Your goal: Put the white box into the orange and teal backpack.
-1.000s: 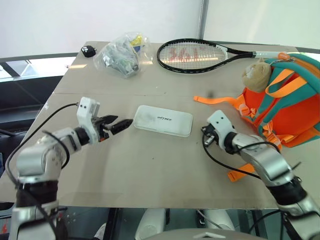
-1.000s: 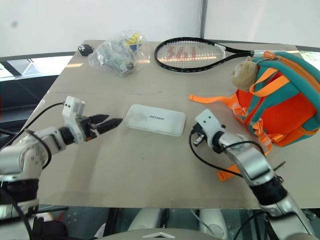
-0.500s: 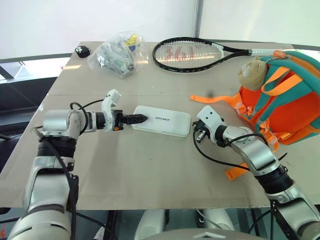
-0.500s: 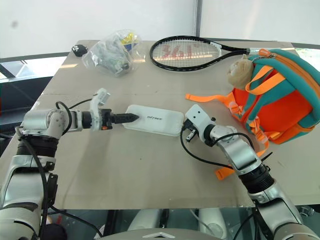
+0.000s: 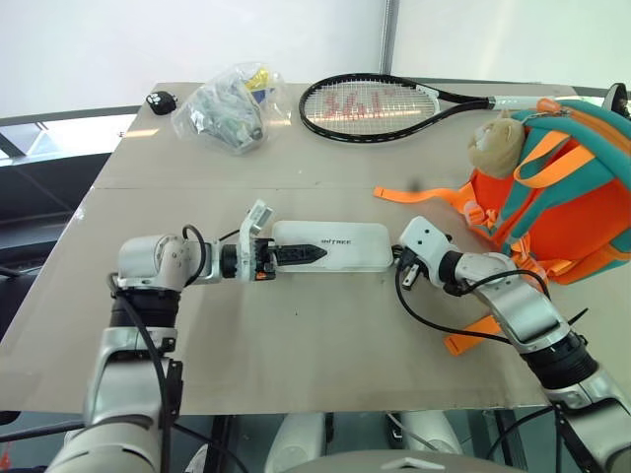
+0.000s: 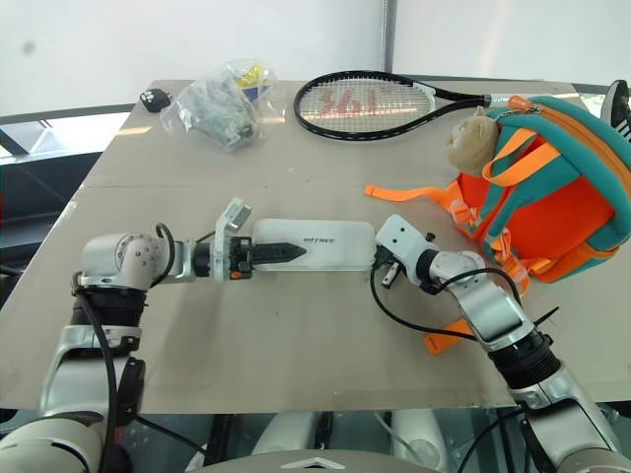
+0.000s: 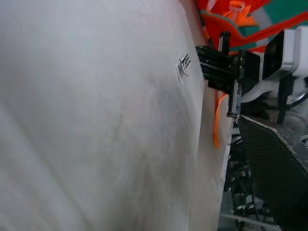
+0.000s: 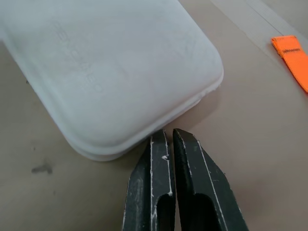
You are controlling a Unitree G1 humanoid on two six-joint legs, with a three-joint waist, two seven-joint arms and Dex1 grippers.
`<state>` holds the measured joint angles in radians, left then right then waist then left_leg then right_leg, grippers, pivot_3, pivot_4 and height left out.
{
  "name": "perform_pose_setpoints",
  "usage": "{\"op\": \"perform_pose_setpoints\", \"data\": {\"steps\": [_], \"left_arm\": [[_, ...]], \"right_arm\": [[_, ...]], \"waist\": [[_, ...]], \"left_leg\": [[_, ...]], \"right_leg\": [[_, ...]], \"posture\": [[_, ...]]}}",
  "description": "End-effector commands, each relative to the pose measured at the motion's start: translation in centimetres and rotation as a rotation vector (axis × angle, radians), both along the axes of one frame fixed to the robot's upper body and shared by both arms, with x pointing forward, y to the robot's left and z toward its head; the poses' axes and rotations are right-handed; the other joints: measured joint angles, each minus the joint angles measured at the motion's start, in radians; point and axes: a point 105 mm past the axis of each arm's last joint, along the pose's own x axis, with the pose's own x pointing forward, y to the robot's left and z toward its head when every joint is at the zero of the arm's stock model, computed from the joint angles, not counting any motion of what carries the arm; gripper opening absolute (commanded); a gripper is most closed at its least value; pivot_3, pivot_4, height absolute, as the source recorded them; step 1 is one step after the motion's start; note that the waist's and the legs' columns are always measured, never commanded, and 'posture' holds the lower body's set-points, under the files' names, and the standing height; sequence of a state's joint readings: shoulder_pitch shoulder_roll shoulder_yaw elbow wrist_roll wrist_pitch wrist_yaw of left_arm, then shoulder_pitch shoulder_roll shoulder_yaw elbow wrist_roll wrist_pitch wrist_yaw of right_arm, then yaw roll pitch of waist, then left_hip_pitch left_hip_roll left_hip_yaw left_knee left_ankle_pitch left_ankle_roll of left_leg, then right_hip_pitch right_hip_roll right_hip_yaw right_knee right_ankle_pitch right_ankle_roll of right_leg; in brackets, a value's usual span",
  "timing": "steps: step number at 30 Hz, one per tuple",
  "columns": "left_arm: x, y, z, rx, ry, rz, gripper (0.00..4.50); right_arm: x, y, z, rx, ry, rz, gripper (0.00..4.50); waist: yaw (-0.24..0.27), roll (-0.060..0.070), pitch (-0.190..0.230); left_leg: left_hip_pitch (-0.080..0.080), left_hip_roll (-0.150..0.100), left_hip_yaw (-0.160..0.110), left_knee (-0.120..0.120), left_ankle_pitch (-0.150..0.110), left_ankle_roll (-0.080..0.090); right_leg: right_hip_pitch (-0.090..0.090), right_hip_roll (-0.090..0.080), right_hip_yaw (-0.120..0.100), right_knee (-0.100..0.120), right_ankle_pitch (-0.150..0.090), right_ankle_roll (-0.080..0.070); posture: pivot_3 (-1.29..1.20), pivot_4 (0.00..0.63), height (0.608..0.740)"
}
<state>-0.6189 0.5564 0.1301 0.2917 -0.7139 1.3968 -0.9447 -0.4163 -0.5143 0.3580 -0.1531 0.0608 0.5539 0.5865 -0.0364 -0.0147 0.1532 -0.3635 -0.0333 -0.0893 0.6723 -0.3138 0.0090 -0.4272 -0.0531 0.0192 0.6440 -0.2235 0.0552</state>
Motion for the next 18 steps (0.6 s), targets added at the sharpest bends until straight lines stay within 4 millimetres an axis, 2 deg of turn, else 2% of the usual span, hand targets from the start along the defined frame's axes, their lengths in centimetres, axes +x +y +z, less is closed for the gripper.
{"op": "perform_pose_setpoints", "data": {"steps": [1, 3, 6, 11, 13, 15, 16, 18], "left_arm": [[0.4, 0.4, 1.2, -0.077, -0.004, 0.068, 4.50], [0.6, 0.7, 1.2, -0.093, 0.003, 0.099, 4.50], [0.2, 0.9, 0.8, -0.108, 0.017, 0.115, 3.64], [-1.2, 0.2, -0.1, -0.134, 0.031, 0.103, 1.37], [-1.2, 0.2, -0.1, -0.146, 0.023, 0.120, 1.13], [-1.1, 0.2, 0.0, -0.149, 0.013, 0.132, 1.13], [-1.1, 0.1, 0.4, -0.172, -0.008, 0.143, 1.13], [-1.3, 0.1, 1.1, -0.202, -0.055, 0.148, 1.13]], "right_arm": [[0.1, -0.7, 1.0, -0.001, -0.043, 0.007, 0.02], [0.1, -0.9, 1.0, -0.004, -0.041, 0.011, 0.02], [0.1, -1.0, 0.9, -0.006, -0.040, 0.012, 0.00], [0.0, -1.7, 1.0, 0.004, -0.052, -0.017, 0.00], [-0.2, -2.1, 1.5, 0.029, -0.061, -0.035, 0.00], [-0.1, -2.7, 2.1, 0.040, -0.094, -0.071, 0.00], [-0.2, -3.3, 3.2, 0.090, -0.120, -0.098, 0.00], [-2.3, -5.7, 4.9, 0.151, -0.138, -0.144, 0.52]], "waist": [[0.002, 0.000, 0.000], [0.001, 0.000, 0.000], [-0.001, 0.000, 0.000], [0.001, -0.001, -0.001], [0.009, -0.001, -0.001], [0.017, -0.001, -0.001], [0.017, -0.001, -0.001], [0.018, -0.001, -0.001]], "left_leg": [[0.000, 0.000, 0.000, 0.001, 0.000, 0.000], [0.000, 0.000, 0.000, 0.002, 0.000, 0.000], [0.000, 0.000, 0.000, 0.002, 0.000, 0.000], [0.001, 0.000, 0.000, 0.000, 0.000, 0.000], [0.000, 0.000, 0.000, 0.000, 0.000, 0.000], [0.001, 0.000, 0.000, 0.001, 0.000, 0.000], [0.001, 0.000, 0.000, 0.001, 0.000, 0.000], [0.001, 0.000, 0.000, 0.001, 0.000, -0.001]], "right_leg": [[0.000, 0.000, 0.000, 0.001, 0.000, 0.000], [0.000, 0.000, 0.000, 0.001, 0.000, 0.000], [0.000, 0.000, 0.001, 0.002, 0.000, 0.000], [0.000, -0.002, 0.002, 0.000, 0.000, 0.000], [0.000, -0.002, 0.001, 0.000, 0.000, 0.000], [0.000, -0.002, 0.002, 0.000, 0.000, 0.000], [0.000, -0.002, 0.002, 0.001, 0.001, 0.000], [0.000, -0.002, 0.002, 0.001, 0.001, -0.001]], "posture": [[0.00, 0.150, 0.740], [0.00, 0.150, 0.740], [0.00, 0.150, 0.740], [0.00, 0.150, 0.740], [0.00, 0.150, 0.740], [0.00, 0.150, 0.740], [0.00, 0.150, 0.740], [0.00, 0.150, 0.740]]}}
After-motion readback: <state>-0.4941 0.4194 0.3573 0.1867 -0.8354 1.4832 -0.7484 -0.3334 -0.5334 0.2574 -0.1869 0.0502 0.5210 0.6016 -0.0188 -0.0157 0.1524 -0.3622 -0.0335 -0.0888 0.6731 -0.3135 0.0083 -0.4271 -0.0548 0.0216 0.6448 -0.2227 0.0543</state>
